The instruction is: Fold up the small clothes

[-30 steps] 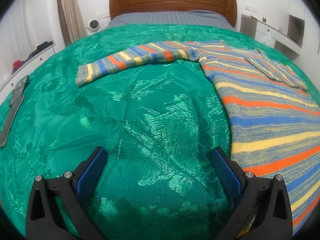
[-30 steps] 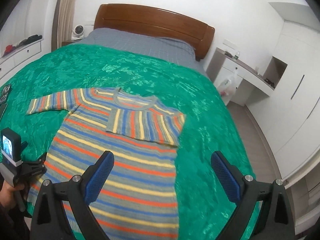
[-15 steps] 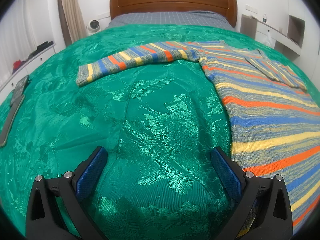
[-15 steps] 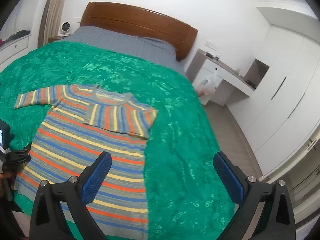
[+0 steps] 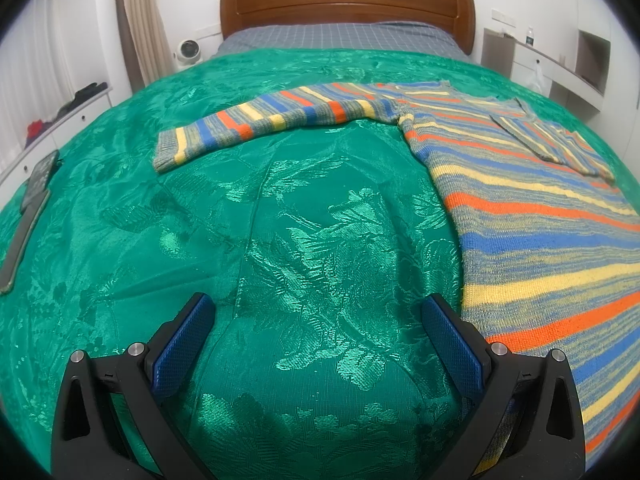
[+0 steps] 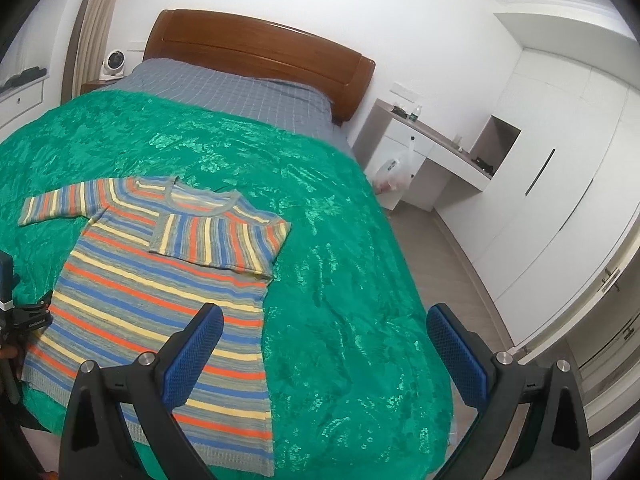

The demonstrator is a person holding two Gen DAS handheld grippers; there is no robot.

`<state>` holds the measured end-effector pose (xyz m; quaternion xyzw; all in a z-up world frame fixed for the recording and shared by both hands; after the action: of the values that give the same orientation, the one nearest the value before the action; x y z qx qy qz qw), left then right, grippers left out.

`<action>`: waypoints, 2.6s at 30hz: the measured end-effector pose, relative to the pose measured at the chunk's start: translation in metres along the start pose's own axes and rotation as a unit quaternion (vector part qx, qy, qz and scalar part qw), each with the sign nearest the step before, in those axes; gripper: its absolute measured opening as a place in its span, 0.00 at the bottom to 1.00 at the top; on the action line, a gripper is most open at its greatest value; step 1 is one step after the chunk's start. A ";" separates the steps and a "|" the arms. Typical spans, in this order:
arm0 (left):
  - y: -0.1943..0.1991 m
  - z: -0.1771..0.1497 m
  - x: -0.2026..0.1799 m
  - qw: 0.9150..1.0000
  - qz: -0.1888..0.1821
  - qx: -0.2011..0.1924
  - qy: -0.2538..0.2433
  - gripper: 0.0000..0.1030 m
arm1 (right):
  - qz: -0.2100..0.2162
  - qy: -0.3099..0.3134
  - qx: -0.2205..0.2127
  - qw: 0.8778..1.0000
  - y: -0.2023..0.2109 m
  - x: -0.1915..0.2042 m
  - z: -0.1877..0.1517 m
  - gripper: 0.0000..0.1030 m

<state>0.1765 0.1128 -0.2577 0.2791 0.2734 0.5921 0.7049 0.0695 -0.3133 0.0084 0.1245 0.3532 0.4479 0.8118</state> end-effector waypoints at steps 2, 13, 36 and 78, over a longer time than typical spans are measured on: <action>0.000 0.000 0.000 1.000 0.000 0.000 0.000 1.00 | 0.003 -0.002 0.001 1.000 0.000 0.000 0.000 0.98; 0.000 0.000 0.000 1.000 0.000 0.000 0.000 1.00 | 0.006 -0.004 0.002 1.000 0.000 0.000 -0.001 0.98; -0.065 0.102 0.194 0.950 -0.049 0.109 0.288 0.76 | 0.140 0.070 0.096 0.983 -0.048 0.114 -0.099 0.99; 0.065 -0.054 -0.071 0.990 -0.054 0.115 -0.054 0.93 | 0.182 -0.049 0.126 0.974 -0.129 0.073 -0.164 0.99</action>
<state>0.0833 0.0553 -0.2446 0.3745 0.3154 0.5023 0.7127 0.0656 -0.3460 -0.2100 0.3100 0.3378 0.5337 0.7106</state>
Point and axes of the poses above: each gripper's, at about its wrist camera, not at the fingertips, and y roughly against the way its jaws point, x to its left, z to its top, the point moved 10 cm from there along -y, roughly the way its jaws point, and after that the axes turned 8 degrees about -z, right-handed, at the moved point
